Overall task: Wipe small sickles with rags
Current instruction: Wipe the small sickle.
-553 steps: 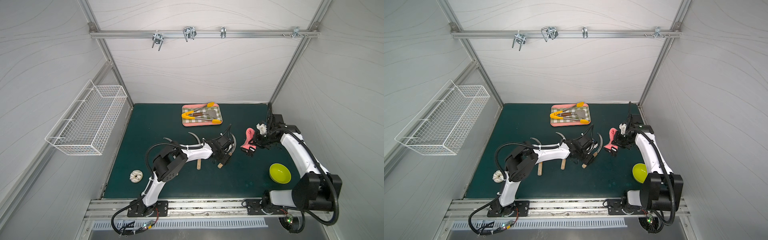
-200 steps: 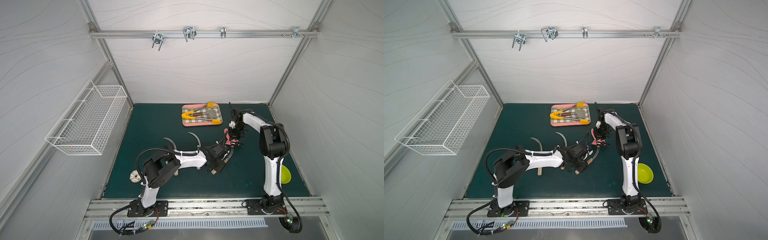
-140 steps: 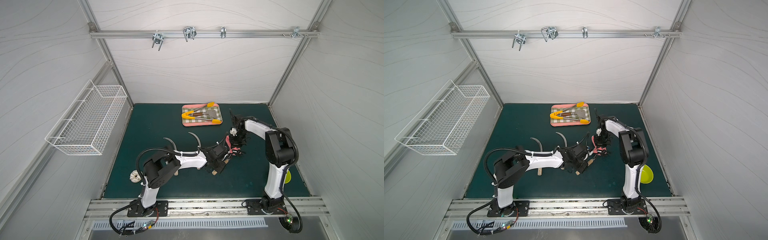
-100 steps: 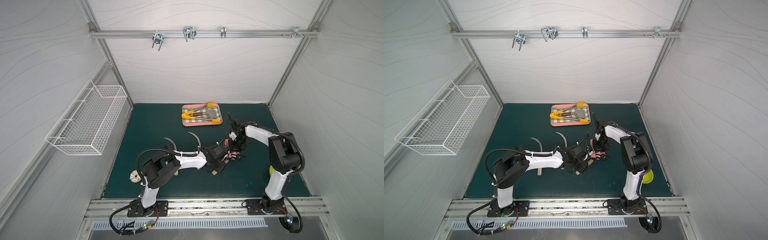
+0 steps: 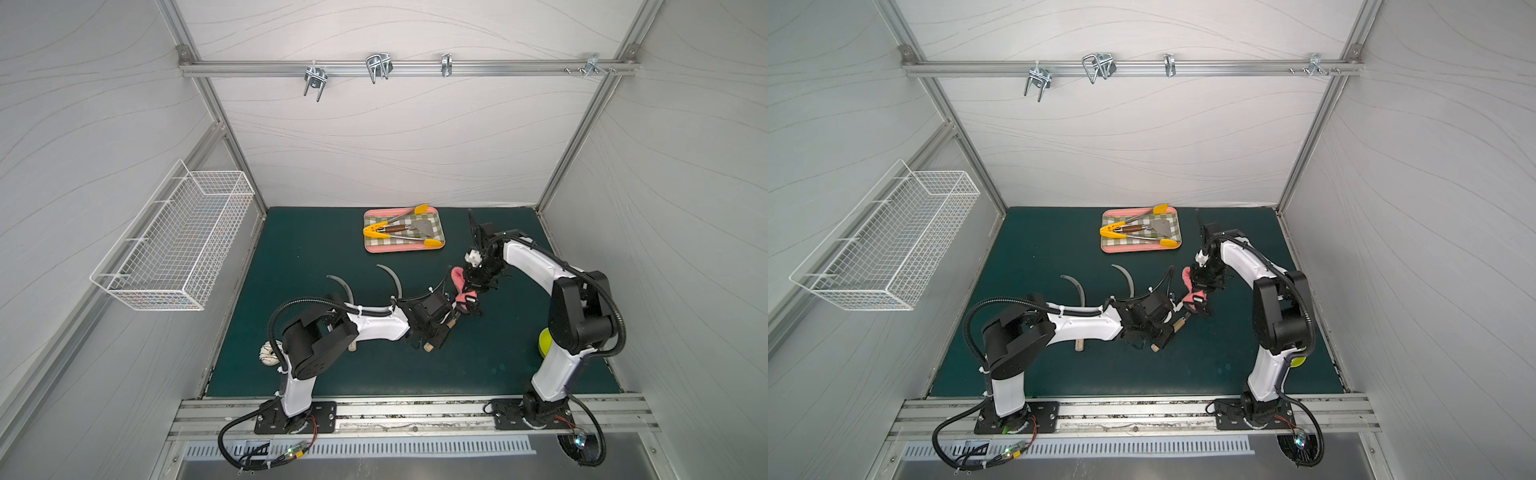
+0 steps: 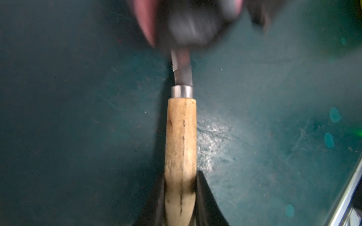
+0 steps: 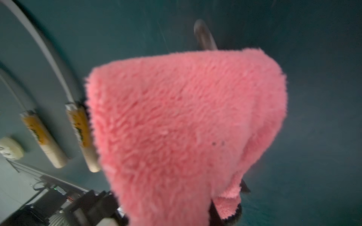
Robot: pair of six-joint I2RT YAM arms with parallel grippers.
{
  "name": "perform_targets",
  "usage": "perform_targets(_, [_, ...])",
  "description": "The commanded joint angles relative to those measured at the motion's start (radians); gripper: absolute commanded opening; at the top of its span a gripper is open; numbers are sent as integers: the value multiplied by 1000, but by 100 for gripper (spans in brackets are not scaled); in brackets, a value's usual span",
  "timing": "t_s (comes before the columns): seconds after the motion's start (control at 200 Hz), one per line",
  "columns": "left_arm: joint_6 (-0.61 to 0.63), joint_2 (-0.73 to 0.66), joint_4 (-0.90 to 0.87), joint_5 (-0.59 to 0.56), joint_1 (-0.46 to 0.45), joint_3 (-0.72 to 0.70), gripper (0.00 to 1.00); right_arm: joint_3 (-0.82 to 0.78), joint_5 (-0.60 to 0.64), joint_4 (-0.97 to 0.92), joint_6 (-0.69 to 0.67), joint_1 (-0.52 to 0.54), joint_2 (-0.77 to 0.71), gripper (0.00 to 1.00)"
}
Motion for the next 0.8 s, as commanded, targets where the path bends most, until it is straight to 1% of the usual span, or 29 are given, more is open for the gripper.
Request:
perform_targets(0.0, [-20,-6,-23,-12,-3,-20,0,108,33,-83,-44,-11,89,15])
perform_targets(0.09, [-26,-4,-21,-8,-4,-22,0,178,44,-91,-58,-14,191,15])
perform_targets(0.225, [-28,-4,-22,-10,-6,-20,0,237,73,-93,-75,-9,333,14])
perform_targets(0.325, [-26,7,-29,-13,-6,-11,0,252,100,-105,-86,-1,413,14])
perform_targets(0.395, [-26,11,-33,-16,-5,-4,0,228,110,-99,-87,0,435,14])
perform_targets(0.455, [-27,11,-33,-20,-7,-1,0,190,118,-90,-86,5,426,13])
perform_targets(0.59, [-35,11,-34,-28,-6,9,0,97,125,-87,-90,27,355,14])
perform_targets(0.795, [-46,-1,-30,-47,-6,12,0,-134,93,-41,-47,93,191,15])
